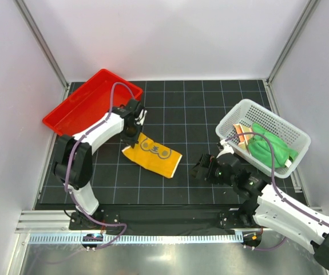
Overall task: Fold and stack the towels
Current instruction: Neatly place the folded towel into the bin
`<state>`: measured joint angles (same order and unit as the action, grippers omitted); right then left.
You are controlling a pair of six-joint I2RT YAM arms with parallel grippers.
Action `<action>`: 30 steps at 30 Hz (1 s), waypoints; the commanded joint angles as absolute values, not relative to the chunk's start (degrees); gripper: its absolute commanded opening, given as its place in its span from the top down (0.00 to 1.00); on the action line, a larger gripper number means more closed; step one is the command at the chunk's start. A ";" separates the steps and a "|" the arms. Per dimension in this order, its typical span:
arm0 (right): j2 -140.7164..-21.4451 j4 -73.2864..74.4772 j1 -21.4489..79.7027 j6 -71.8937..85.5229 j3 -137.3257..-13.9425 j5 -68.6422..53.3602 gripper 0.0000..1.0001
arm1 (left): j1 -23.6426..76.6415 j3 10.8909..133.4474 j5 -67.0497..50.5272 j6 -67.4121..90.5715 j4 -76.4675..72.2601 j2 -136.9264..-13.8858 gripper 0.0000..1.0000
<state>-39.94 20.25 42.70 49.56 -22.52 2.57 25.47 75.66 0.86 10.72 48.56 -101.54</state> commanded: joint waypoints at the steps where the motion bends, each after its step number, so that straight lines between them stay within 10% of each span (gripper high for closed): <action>1: -41.13 21.18 43.07 47.20 -25.92 5.18 0.00 | 25.40 77.96 15.61 5.28 51.94 -97.91 1.00; 30: -50.54 16.09 42.98 37.71 -30.24 7.20 0.00 | 9.15 92.10 33.75 -20.12 30.15 -105.02 1.00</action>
<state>-50.63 19.33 42.70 40.10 -27.99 3.99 10.70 89.19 31.53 -16.27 36.97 -102.96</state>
